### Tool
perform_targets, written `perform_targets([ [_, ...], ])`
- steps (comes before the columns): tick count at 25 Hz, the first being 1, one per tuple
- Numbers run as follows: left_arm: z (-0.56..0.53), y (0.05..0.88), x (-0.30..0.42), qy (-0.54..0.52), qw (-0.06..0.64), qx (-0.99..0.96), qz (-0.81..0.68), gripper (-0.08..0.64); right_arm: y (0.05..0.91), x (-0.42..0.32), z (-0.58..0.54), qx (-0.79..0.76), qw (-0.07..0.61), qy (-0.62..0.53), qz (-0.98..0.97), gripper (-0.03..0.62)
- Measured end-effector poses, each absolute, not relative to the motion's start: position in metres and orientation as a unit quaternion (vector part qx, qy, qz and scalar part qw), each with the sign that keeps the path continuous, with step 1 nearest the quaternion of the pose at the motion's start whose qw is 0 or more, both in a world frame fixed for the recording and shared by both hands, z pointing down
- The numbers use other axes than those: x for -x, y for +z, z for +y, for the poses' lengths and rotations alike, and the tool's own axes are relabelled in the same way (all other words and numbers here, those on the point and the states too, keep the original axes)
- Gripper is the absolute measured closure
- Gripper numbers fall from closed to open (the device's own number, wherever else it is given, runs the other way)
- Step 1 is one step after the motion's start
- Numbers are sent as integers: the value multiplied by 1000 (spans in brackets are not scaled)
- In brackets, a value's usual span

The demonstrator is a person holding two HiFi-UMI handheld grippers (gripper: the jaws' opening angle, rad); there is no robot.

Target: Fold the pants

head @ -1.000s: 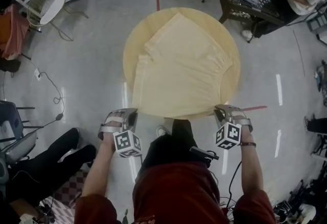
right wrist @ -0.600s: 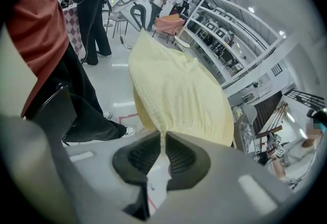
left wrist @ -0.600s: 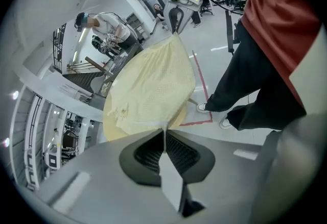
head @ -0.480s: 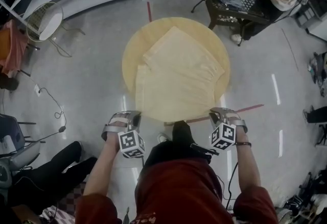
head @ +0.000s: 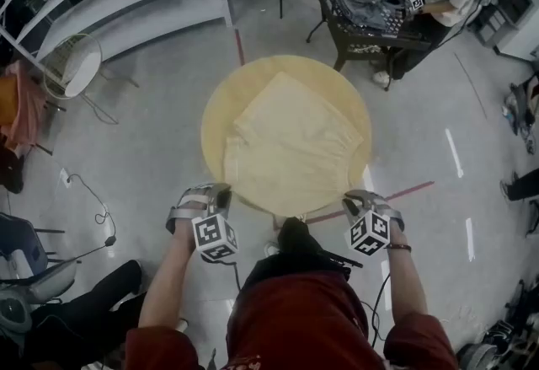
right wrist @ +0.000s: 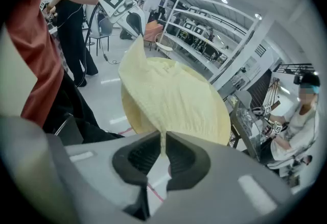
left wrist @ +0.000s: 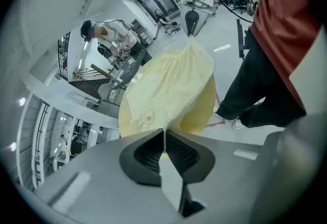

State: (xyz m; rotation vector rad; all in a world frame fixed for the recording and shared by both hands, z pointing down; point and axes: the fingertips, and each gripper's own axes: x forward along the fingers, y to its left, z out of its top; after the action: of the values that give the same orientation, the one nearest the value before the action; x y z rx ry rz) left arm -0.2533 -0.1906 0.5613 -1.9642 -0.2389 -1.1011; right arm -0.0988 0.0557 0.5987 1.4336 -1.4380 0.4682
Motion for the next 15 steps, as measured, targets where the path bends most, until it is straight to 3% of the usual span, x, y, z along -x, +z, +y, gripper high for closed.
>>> perform_targets([
  [15,-246,530,130,-424,455,773,-126,537,560,26,27,-655,415,244,-583,564],
])
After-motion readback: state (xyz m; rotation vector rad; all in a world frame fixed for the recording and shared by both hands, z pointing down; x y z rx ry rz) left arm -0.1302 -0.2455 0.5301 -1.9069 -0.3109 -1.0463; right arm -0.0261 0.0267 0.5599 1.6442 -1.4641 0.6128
